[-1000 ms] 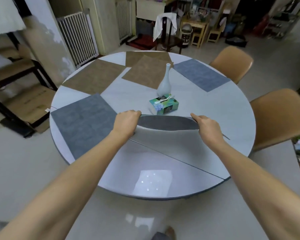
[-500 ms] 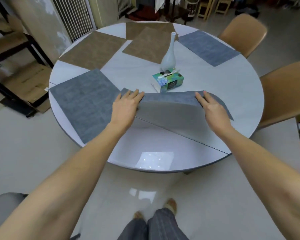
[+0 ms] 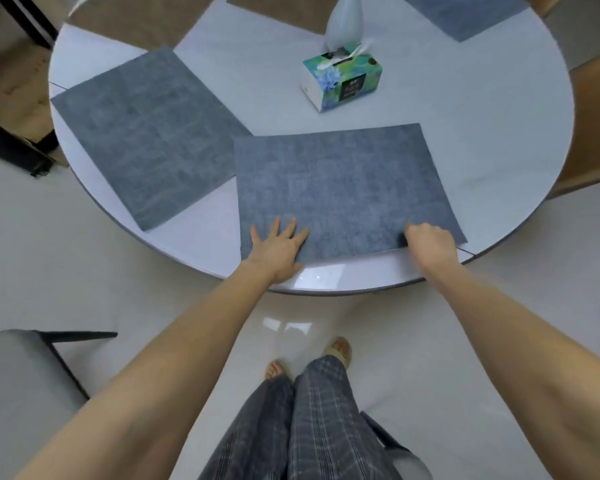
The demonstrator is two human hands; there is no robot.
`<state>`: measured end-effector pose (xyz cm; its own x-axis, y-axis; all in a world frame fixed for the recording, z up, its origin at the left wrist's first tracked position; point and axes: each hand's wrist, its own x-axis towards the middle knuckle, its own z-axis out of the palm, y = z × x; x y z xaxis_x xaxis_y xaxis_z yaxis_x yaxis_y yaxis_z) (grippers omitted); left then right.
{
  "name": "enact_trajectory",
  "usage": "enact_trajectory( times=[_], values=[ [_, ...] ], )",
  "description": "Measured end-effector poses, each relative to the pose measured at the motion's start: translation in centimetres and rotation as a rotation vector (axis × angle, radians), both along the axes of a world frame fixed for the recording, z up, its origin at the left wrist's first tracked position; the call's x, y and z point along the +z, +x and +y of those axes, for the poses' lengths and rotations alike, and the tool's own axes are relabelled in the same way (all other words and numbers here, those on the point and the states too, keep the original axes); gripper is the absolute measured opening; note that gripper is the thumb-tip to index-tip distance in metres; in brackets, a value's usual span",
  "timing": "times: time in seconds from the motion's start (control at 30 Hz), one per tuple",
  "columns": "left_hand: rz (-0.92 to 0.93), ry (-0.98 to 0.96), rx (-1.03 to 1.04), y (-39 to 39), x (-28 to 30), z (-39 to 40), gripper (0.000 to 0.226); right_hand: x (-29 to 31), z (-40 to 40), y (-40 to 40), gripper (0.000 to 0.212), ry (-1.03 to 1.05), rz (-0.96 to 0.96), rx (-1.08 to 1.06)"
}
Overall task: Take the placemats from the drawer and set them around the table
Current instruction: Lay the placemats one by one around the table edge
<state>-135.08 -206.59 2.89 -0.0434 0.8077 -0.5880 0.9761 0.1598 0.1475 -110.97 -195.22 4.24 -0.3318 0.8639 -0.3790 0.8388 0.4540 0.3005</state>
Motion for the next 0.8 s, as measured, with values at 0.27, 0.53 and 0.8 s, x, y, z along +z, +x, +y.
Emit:
enact_trajectory(
  times=[0.27,0.53,0.8],
  values=[
    [-0.071,0.070,0.041,2.0,-2.8,0.9,0.088,-1.7,-0.5,1.4,0.027,0.067,0.087,-0.081],
    [-0.049,0.109,0.005,2.9,-3.4,2.1,0.088,-3.5,-0.2,2.3,0.032,0.114,0.168,-0.164],
    [-0.031,0.098,0.005,4.0,-3.2,0.8,0.083,-4.3,-1.0,3.1,0.051,0.091,0.149,-0.204]
  ],
)
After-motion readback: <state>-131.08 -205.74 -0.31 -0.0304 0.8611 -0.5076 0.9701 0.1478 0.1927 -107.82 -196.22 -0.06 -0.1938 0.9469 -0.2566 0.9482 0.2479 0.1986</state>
